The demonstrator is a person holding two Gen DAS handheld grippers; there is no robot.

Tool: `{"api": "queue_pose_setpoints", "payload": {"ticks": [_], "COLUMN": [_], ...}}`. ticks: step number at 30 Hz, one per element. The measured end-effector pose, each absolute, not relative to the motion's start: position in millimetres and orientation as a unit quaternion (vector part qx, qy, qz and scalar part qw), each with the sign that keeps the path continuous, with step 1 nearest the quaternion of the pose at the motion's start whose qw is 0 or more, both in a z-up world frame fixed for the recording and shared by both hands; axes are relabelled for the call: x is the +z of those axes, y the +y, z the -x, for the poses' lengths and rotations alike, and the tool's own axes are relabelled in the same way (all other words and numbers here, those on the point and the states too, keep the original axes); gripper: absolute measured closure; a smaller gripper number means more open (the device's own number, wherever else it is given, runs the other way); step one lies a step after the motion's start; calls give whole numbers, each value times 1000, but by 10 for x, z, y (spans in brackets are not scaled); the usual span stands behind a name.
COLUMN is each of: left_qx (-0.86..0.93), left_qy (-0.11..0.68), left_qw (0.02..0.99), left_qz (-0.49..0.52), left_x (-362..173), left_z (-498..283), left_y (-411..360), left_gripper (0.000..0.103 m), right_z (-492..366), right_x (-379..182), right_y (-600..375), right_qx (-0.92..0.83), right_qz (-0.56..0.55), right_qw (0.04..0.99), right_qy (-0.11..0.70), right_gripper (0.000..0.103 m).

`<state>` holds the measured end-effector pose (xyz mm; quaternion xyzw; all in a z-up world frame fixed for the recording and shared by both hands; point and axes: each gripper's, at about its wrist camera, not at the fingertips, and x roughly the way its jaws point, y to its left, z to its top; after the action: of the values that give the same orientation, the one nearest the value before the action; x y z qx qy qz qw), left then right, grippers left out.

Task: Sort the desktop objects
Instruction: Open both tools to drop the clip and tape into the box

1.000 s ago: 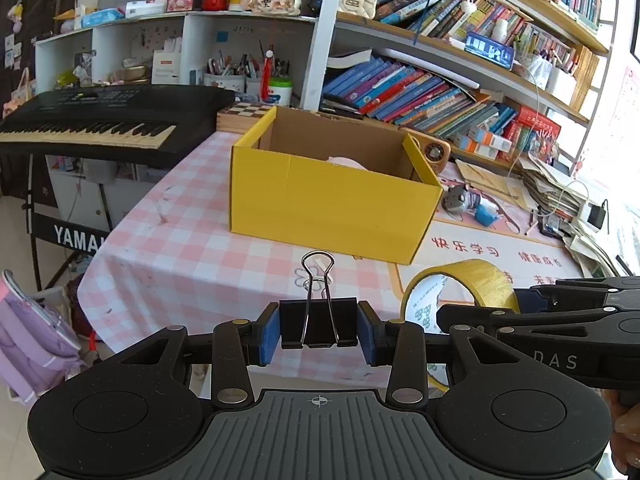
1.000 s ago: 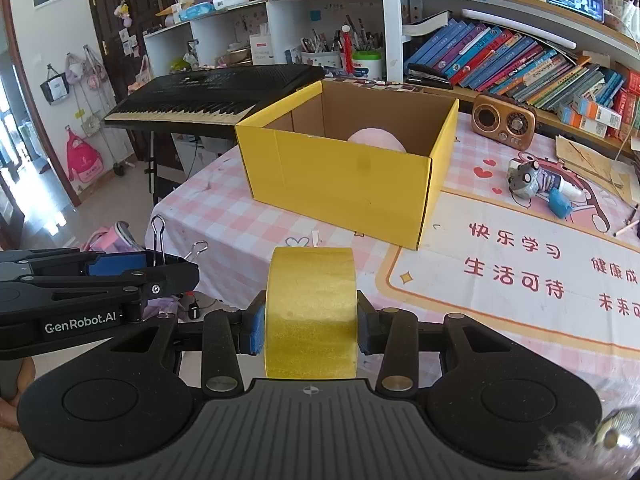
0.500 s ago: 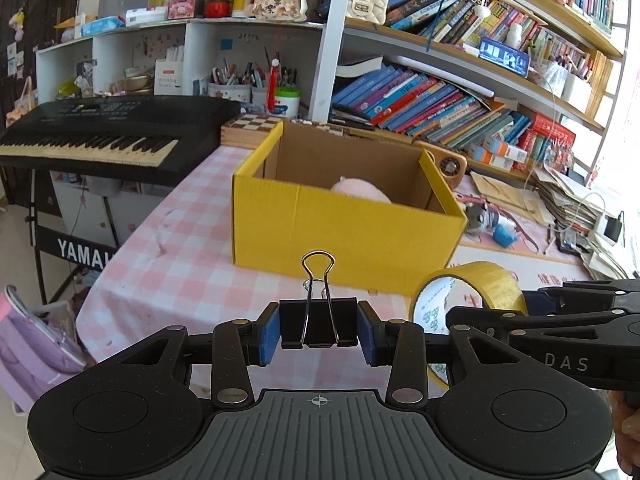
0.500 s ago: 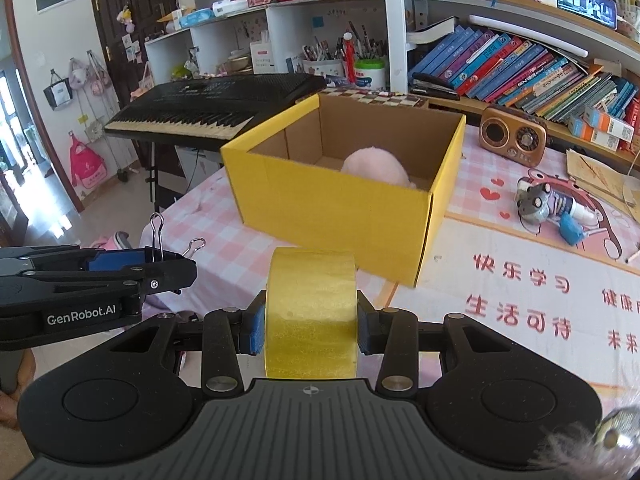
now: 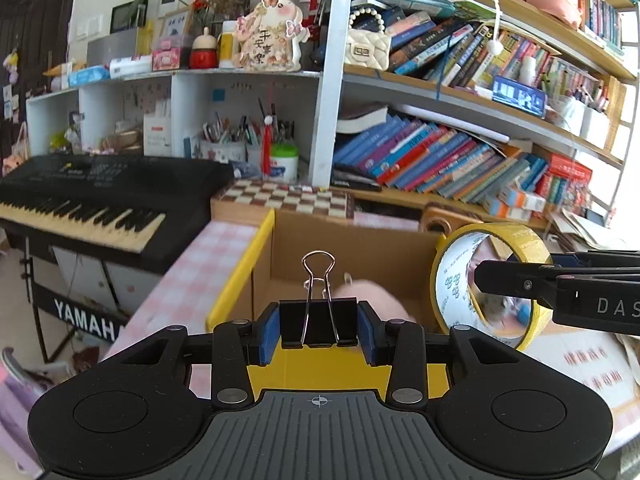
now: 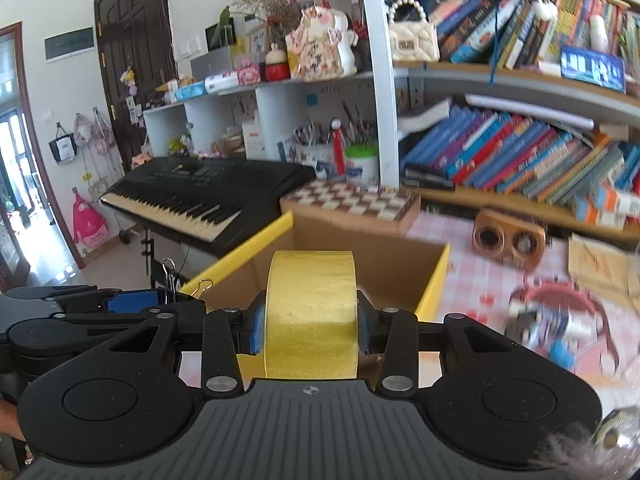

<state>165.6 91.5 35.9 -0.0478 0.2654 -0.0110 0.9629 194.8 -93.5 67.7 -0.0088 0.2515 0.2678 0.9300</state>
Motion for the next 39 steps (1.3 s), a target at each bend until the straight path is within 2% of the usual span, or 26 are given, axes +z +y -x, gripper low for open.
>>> {"api": "queue_pose_setpoints", "payload": {"ticks": [7, 19, 23, 33, 35, 38, 39], "left_qx": [-21, -65, -70, -70, -69, -64, -61], "left_qy": [298, 435, 477, 498, 498, 493, 488], "left_qw": [954, 898, 876, 864, 865, 867, 870], "left_qz": [30, -24, -9, -5, -15, -21, -22], "left_x": [197, -329, -447, -529, -520, -495, -469], "left_z": [-2214, -2911, -3017, -3055, -3020, -2948, -2914], "left_y": [742, 450, 505, 511, 494, 490, 490], "left_gripper": [65, 65, 65, 64, 60, 37, 34], "right_z": [-2469, -3342, -3588, -3819, -3846, -3873, -3876], "right_x": [645, 525, 444, 170, 135, 117, 113], "right_y": [-954, -620, -407, -54, -9, 58, 79], "right_qx": [268, 328, 351, 375, 376, 378, 378], "right_qz": [11, 7, 2, 12, 15, 22, 24], "right_qw": [929, 896, 876, 840, 838, 835, 834], "right_qy": [256, 300, 330, 391, 395, 399, 401], "right_gripper": [64, 64, 64, 64, 64, 64, 64]}}
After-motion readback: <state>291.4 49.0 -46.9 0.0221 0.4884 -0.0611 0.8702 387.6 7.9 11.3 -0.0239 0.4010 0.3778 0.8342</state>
